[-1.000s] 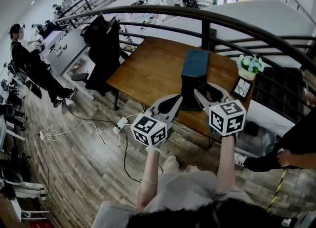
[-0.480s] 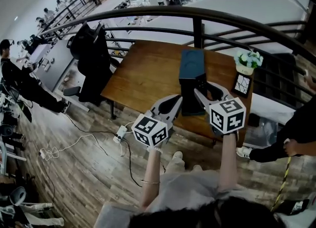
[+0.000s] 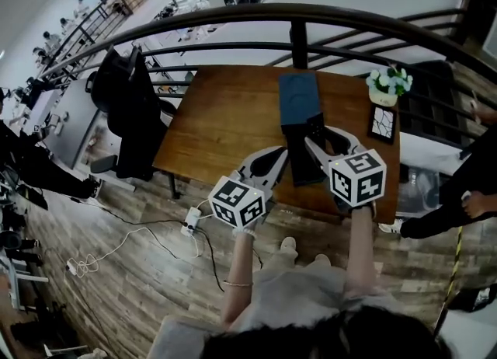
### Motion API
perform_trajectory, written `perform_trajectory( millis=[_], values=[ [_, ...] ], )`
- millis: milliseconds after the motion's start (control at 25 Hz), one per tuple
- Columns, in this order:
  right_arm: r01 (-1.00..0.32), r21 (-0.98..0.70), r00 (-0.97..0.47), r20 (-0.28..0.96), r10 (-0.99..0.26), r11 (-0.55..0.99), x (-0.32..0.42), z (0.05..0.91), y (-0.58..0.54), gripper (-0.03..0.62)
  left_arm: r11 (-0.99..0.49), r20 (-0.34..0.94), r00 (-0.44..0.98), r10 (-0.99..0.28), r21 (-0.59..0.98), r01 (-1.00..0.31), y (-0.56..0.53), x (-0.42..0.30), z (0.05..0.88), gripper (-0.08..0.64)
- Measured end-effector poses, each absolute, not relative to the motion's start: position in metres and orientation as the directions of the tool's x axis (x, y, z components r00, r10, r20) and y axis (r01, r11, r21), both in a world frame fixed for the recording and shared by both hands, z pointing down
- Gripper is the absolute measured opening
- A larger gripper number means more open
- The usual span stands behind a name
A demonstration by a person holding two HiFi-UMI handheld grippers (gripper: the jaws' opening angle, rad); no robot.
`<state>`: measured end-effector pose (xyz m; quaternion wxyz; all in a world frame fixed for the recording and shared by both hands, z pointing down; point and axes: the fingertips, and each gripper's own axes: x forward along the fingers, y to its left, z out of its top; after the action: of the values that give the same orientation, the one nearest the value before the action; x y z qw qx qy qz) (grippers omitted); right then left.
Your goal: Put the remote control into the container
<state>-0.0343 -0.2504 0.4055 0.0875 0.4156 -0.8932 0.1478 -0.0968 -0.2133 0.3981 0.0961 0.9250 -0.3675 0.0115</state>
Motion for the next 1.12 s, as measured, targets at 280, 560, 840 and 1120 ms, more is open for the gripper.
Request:
perform_trajectory(
  millis=[280, 560, 840, 1120],
  values=[
    [-0.805, -0.201, -0.593, 0.295, -0.750, 0.557, -0.051, 0.412, -0.261, 0.198, -0.751, 0.107, 0.773, -0.625, 0.190, -0.633, -0.228, -0.116, 0.406, 0.003],
    [-0.841, -0.198, -0.540, 0.318, -0.779, 0.503, -0.060, 0.421, -0.263, 0.198, -0.776, 0.122, 0.806, -0.580, 0.218, -0.592, -0.231, -0.132, 0.421, 0.003],
    [-0.852, -0.186, -0.524, 0.343, -0.780, 0.490, -0.062, 0.429, -0.264, 0.197, -0.780, 0.115, 0.818, -0.564, 0.252, -0.573, -0.237, -0.135, 0.434, 0.003],
    [-0.846, -0.170, -0.527, 0.408, -0.746, 0.505, -0.068, 0.440, -0.276, 0.197, -0.767, 0.133, 0.815, -0.564, 0.281, -0.577, -0.244, -0.137, 0.440, 0.004]
  ],
)
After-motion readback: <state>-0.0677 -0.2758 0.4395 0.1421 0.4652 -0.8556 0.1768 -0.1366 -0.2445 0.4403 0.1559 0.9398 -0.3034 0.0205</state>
